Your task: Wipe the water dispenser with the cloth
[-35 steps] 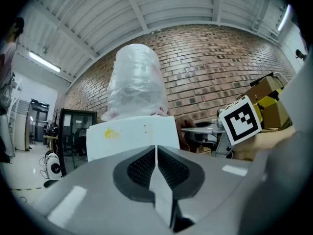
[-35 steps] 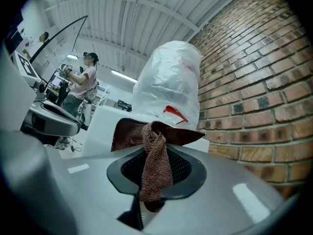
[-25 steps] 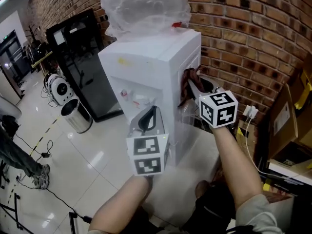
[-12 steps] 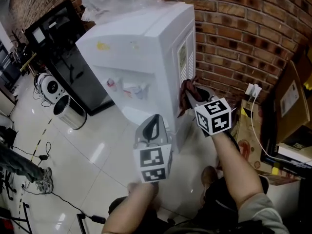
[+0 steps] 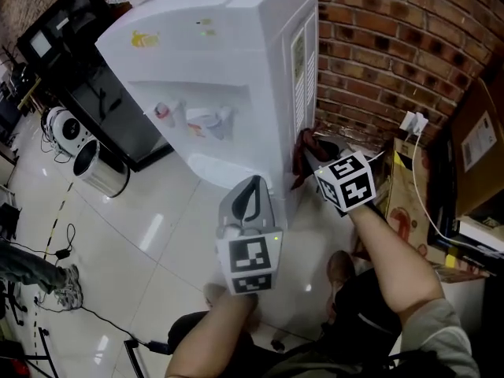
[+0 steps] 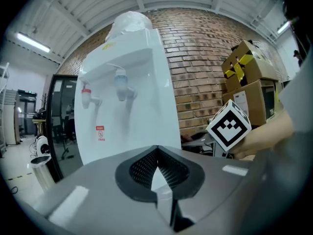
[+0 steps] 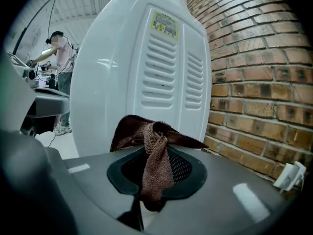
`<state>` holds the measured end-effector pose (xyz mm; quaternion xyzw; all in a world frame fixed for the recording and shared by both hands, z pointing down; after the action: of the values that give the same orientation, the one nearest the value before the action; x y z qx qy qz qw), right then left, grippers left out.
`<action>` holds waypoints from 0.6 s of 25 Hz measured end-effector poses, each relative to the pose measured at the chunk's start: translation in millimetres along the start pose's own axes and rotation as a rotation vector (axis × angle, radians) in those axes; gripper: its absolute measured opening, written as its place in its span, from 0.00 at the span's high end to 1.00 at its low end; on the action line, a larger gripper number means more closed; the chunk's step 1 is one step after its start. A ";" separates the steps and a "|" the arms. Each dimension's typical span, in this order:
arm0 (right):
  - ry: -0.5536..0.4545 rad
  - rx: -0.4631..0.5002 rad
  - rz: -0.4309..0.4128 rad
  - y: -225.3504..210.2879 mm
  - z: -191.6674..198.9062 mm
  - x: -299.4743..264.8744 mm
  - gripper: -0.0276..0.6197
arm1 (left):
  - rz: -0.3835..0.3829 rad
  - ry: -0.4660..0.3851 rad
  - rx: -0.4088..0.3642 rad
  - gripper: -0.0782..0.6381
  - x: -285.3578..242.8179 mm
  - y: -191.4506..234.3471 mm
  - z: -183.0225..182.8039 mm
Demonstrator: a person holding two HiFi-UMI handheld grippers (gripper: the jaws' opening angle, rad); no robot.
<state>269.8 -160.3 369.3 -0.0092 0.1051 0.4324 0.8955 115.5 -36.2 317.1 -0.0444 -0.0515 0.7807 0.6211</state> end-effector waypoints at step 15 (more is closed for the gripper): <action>0.198 -0.115 -0.016 -0.6 54.9 -17.6 0.84 | -0.033 0.132 0.000 0.89 9.4 -12.5 89.6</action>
<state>269.5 -168.4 426.4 -0.1040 0.1683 0.4274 0.8822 113.5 -26.5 407.5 -0.0950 -0.0110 0.7656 0.6362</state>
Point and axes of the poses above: the fingertips, and each gripper's own axes: x backward along the fingers, y to its left, z out of its underside, the point moved 7 cm from there along x, backward along the fingers, and after that the axes turned 10 degrees about -y, right-handed, at the moved point
